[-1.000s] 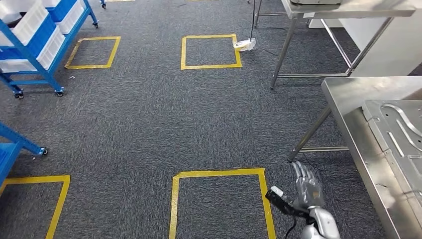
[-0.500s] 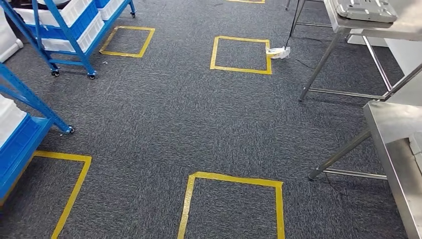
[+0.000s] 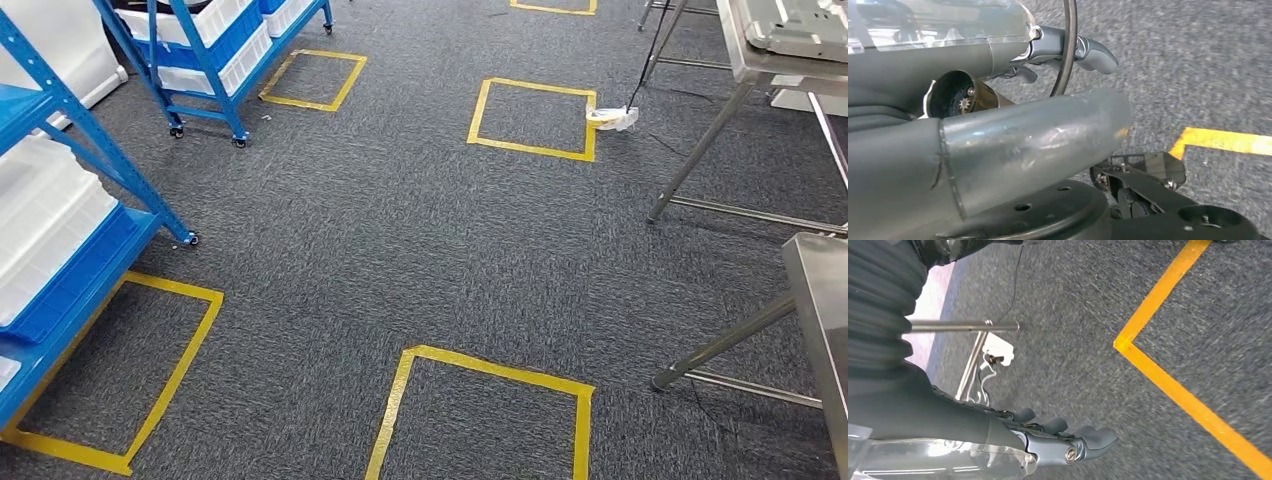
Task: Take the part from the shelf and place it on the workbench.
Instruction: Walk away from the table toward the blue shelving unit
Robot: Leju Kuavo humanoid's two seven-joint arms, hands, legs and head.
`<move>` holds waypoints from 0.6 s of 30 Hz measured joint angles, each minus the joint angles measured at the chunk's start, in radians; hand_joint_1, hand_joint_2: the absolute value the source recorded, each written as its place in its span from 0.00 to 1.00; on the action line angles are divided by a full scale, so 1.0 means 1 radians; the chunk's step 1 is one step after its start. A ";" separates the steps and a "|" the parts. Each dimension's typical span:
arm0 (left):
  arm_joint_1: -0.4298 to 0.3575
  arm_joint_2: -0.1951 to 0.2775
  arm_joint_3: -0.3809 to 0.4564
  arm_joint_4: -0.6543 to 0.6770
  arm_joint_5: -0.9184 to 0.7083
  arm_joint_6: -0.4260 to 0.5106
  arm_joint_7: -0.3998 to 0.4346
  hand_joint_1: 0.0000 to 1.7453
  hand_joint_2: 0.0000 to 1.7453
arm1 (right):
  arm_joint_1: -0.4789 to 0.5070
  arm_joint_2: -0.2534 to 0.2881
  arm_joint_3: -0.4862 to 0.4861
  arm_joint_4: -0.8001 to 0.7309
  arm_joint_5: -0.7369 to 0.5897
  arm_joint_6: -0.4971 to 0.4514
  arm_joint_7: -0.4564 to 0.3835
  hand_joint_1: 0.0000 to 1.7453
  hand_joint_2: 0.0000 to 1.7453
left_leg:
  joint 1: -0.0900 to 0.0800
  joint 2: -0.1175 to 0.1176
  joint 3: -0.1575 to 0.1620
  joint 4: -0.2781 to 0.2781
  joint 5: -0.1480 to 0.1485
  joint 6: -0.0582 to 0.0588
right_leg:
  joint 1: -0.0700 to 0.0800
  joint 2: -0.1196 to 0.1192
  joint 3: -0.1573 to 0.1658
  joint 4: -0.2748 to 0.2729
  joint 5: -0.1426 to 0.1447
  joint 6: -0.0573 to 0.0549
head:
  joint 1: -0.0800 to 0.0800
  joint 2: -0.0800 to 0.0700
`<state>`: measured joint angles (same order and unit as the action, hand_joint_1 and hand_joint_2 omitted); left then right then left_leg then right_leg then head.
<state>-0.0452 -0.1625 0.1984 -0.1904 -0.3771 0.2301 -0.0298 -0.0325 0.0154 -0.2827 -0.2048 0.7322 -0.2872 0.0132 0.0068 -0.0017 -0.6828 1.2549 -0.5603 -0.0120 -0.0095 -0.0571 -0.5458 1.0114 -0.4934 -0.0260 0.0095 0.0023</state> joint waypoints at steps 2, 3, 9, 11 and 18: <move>-0.002 0.000 0.001 0.000 0.001 0.000 0.001 0.00 0.00 | -0.001 0.000 0.000 0.001 0.006 0.002 0.010 0.00 1.00 | -0.002 0.044 0.073 -0.137 0.062 0.003 | 0.002 -0.022 0.005 0.003 -0.006 0.006 | 0.000 0.000; -0.004 0.000 0.003 0.000 0.001 0.001 0.002 0.00 0.00 | 0.000 0.000 0.000 0.002 0.009 0.004 0.018 0.00 1.00 | -0.006 0.066 0.102 -0.193 0.079 0.008 | 0.005 -0.032 0.006 0.005 -0.009 0.011 | 0.000 0.000; -0.002 -0.001 0.018 0.000 0.016 0.007 0.027 0.00 0.00 | -0.007 0.001 0.000 0.007 0.024 0.020 0.061 0.00 1.00 | -0.007 0.035 0.125 -0.259 0.099 0.042 | 0.003 -0.023 -0.004 0.055 -0.056 0.038 | 0.002 0.000; -0.003 -0.001 0.024 0.000 0.021 0.007 0.032 0.00 0.00 | -0.003 0.002 0.000 0.009 0.025 0.021 0.065 0.00 1.00 | -0.006 0.012 0.123 -0.261 0.103 0.050 | -0.002 0.036 -0.058 0.172 -0.121 0.041 | 0.002 0.000; -0.001 -0.003 0.037 0.000 0.027 0.009 0.048 0.00 0.00 | 0.000 0.003 0.000 0.013 0.030 0.017 0.064 0.00 0.00 | -0.005 -0.071 0.123 -0.241 0.095 0.040 | -0.013 0.074 -0.034 0.075 -0.013 0.046 | 0.002 0.000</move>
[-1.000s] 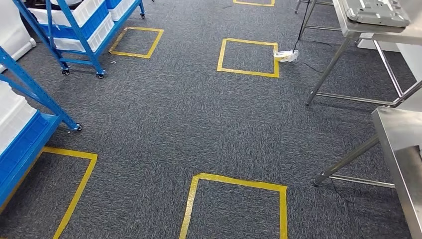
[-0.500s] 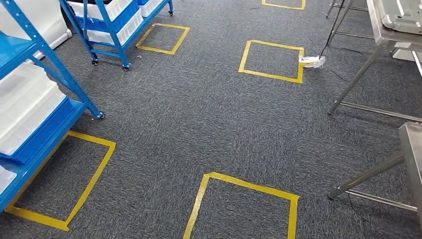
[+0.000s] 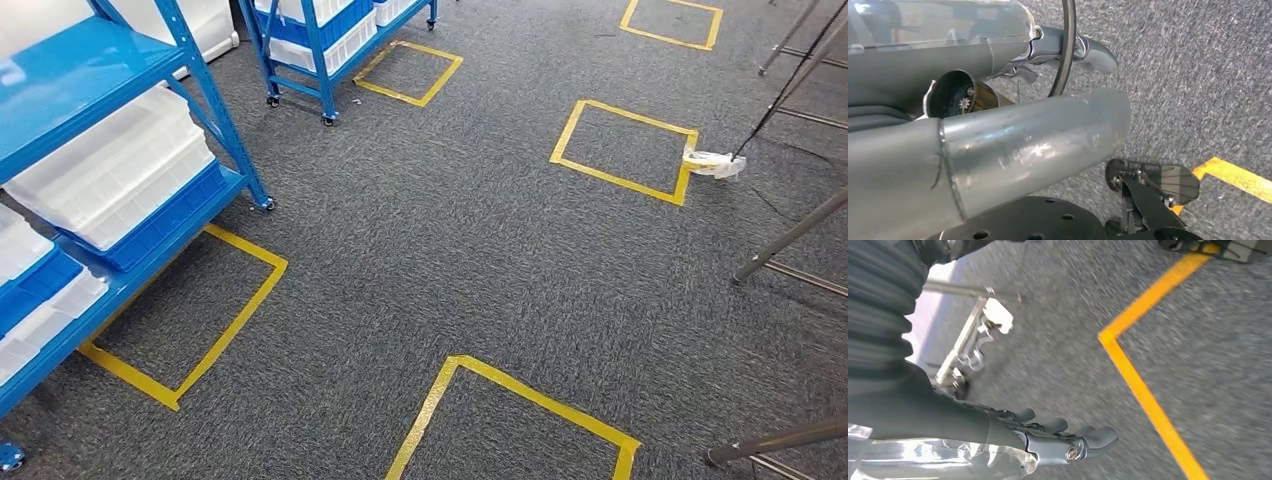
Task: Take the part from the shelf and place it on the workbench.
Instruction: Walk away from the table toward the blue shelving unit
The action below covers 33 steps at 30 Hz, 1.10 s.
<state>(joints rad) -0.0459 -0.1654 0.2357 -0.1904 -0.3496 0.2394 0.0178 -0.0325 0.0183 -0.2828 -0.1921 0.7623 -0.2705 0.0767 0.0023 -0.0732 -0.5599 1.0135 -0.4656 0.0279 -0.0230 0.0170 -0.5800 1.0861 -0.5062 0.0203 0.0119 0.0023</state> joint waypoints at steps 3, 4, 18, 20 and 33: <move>0.001 0.000 0.006 0.000 0.000 0.000 0.001 0.00 0.00 | -0.009 0.003 -0.003 0.001 0.001 -0.010 -0.012 0.00 0.00 | -0.003 -0.007 -0.010 0.013 -0.008 0.005 | 0.000 0.014 0.012 -0.045 0.005 -0.005 | 0.000 0.000; 0.002 0.000 0.008 0.000 0.000 0.000 0.001 0.00 0.00 | -0.010 0.004 -0.004 0.001 0.002 -0.012 -0.014 0.00 0.00 | -0.003 -0.006 -0.009 0.012 -0.009 0.009 | 0.001 0.014 0.011 -0.045 0.005 -0.006 | 0.000 0.000; 0.001 0.000 0.012 0.000 -0.011 0.000 0.000 0.00 0.00 | -0.007 0.006 -0.008 0.002 0.006 -0.017 -0.014 0.00 0.00 | 0.001 -0.004 -0.003 -0.003 -0.003 -0.015 | 0.010 0.016 0.011 -0.043 0.004 -0.023 | 0.000 0.000; 0.001 0.000 0.012 0.000 -0.013 0.000 0.000 0.00 0.00 | -0.007 0.006 -0.008 0.002 0.006 -0.017 -0.014 0.00 0.00 | 0.001 -0.003 -0.004 -0.003 -0.003 -0.017 | 0.009 0.016 0.011 -0.043 0.004 -0.023 | 0.000 0.000; 0.000 0.001 0.012 0.000 -0.026 0.006 0.000 0.00 0.00 | -0.007 0.015 -0.008 0.003 0.011 -0.017 -0.013 0.00 0.00 | -0.005 -0.003 -0.009 0.005 -0.004 -0.001 | 0.001 0.017 0.015 -0.053 0.009 -0.003 | 0.000 0.000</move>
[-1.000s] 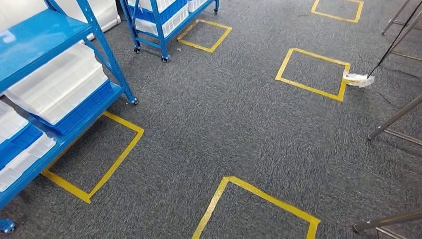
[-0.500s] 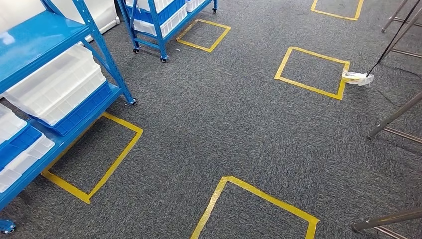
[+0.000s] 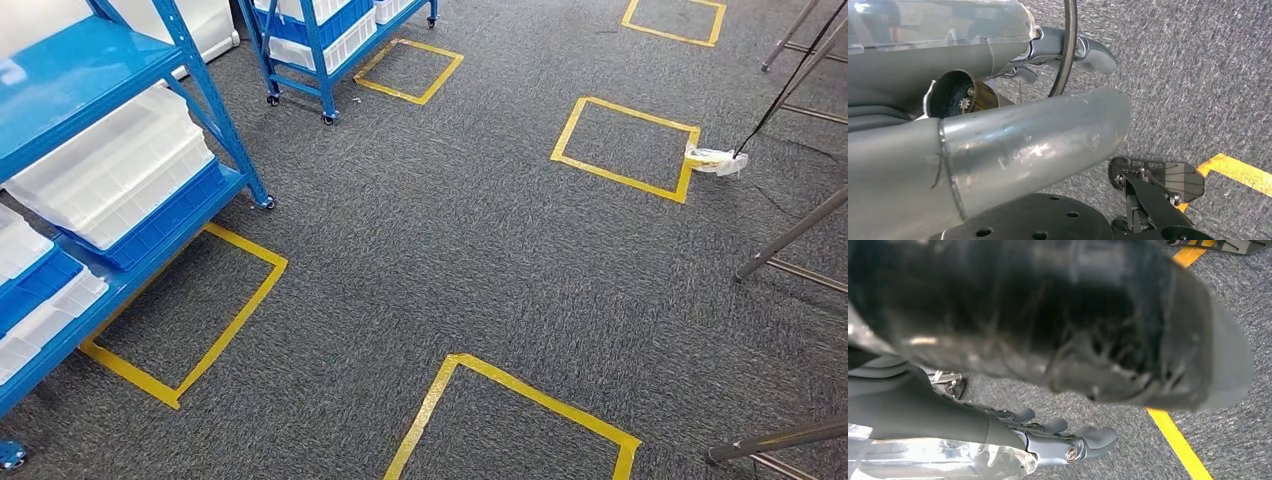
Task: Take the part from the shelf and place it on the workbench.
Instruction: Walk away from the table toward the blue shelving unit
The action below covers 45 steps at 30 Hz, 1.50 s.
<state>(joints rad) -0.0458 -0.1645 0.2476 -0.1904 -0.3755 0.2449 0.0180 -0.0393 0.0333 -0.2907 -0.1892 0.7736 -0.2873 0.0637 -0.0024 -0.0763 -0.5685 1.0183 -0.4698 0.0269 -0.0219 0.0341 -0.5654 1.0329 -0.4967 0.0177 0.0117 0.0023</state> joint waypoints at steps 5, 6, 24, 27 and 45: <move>0.001 0.000 0.000 0.000 -0.004 0.000 0.000 0.00 0.00 | 0.000 0.000 0.000 0.000 0.004 -0.001 0.000 0.00 0.00 | 0.007 0.015 0.020 -0.039 0.019 0.019 | 0.001 -0.021 -0.078 0.176 -0.105 0.010 | 0.001 0.000; 0.001 0.000 0.000 0.000 -0.004 -0.001 0.000 0.00 0.00 | 0.000 0.000 0.000 0.000 0.004 -0.001 0.000 0.00 0.00 | 0.006 0.017 0.020 -0.038 0.019 0.019 | -0.001 -0.022 -0.106 0.231 -0.125 0.012 | 0.001 0.000; 0.002 0.000 0.000 0.000 -0.016 -0.010 -0.001 0.00 0.00 | 0.005 -0.001 -0.002 0.001 0.012 -0.003 -0.002 0.00 1.00 | 0.012 0.069 -0.125 0.253 -0.094 -0.032 | 0.009 -0.049 0.016 0.007 -0.017 -0.039 | 0.000 0.000; 0.002 0.001 0.000 0.000 -0.016 -0.010 -0.001 0.00 0.00 | 0.004 0.000 -0.002 0.001 0.012 -0.002 -0.002 0.00 1.00 | 0.000 0.078 -0.036 0.058 0.002 -0.010 | 0.011 -0.051 0.029 0.006 -0.029 -0.034 | 0.000 0.000; -0.001 -0.002 0.000 0.000 -0.016 -0.012 0.004 0.00 0.00 | 0.007 0.000 -0.003 0.002 0.014 -0.002 0.001 0.00 1.00 | -0.003 0.057 0.041 -0.010 -0.031 -0.012 | 0.009 -0.029 -0.014 0.010 0.010 -0.011 | -0.001 0.000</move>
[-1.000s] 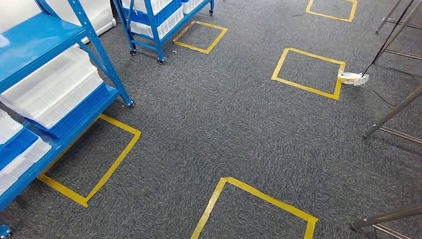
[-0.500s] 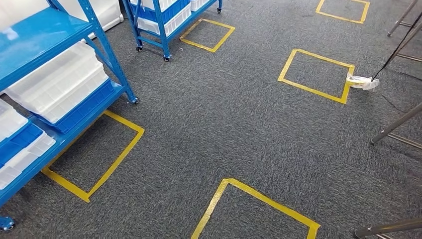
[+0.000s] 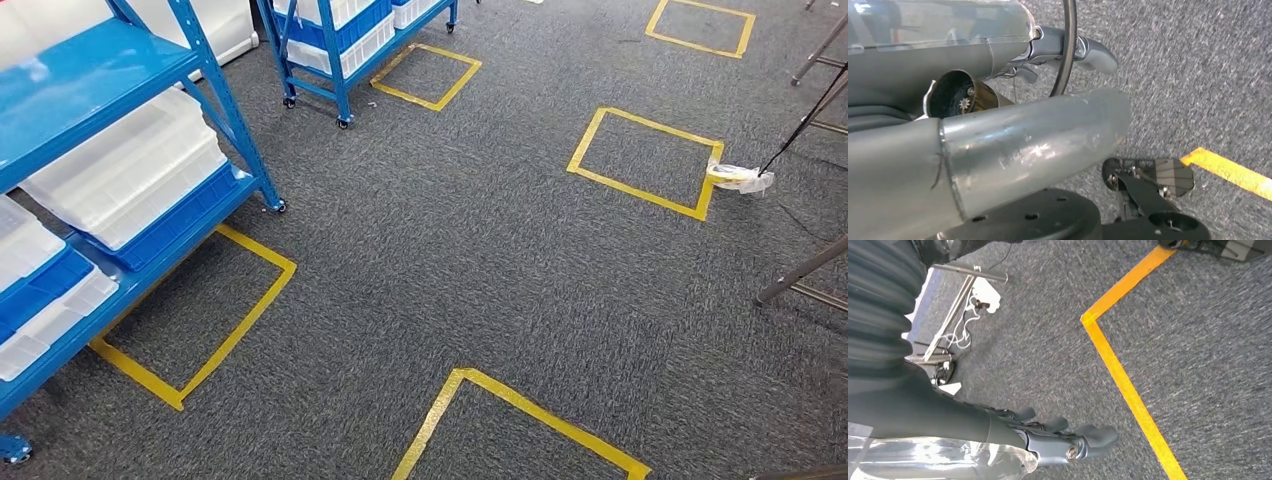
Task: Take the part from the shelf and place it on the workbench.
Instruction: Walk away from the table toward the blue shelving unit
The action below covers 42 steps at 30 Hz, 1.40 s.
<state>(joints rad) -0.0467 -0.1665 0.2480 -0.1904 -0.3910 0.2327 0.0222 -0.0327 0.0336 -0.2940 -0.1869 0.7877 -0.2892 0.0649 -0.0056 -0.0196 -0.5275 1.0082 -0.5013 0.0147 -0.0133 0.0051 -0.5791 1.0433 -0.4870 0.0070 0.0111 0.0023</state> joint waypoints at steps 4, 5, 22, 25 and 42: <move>0.000 0.000 0.000 0.000 0.000 0.000 0.000 0.00 0.00 | -0.001 0.002 -0.001 0.000 0.000 0.000 0.000 0.00 1.00 | 0.005 0.005 -0.030 0.079 -0.052 -0.020 | -0.006 -0.006 0.014 -0.013 -0.002 -0.024 | 0.000 0.000; 0.000 0.000 0.000 0.000 0.000 0.000 0.000 0.00 0.00 | 0.000 0.002 -0.001 0.000 0.000 0.000 0.000 0.00 1.00 | 0.007 0.008 -0.063 0.143 -0.082 -0.025 | -0.005 -0.008 0.017 -0.014 -0.004 -0.028 | 0.000 0.000; 0.004 0.000 0.000 0.000 -0.006 -0.004 -0.004 0.00 0.00 | 0.000 0.005 -0.006 0.000 0.002 0.000 0.003 0.00 1.00 | 0.001 0.014 0.009 -0.024 0.020 0.034 | -0.004 -0.006 -0.069 0.226 -0.141 0.017 | 0.000 0.000; 0.005 0.000 0.000 0.000 -0.008 -0.004 -0.003 0.00 0.00 | 0.002 0.005 -0.007 0.000 0.003 0.000 0.005 0.00 1.00 | 0.001 0.010 0.033 -0.022 0.001 0.031 | -0.006 -0.006 -0.100 0.212 -0.081 0.023 | 0.000 0.000; 0.008 -0.001 0.000 0.000 -0.011 -0.005 -0.001 0.00 0.00 | 0.007 0.003 -0.014 0.002 0.008 0.000 0.006 0.00 0.00 | 0.008 0.015 -0.085 0.122 -0.003 -0.015 | 0.004 -0.007 0.052 -0.005 -0.038 -0.030 | 0.000 0.000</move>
<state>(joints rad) -0.0391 -0.1673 0.2480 -0.1900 -0.4024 0.2273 0.0211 -0.0255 0.0367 -0.3082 -0.1852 0.7959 -0.2888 0.0708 0.0028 -0.0047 -0.6123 1.1304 -0.5044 -0.0004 -0.0091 -0.0022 -0.5274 1.0385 -0.5255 -0.0234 0.0115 0.0023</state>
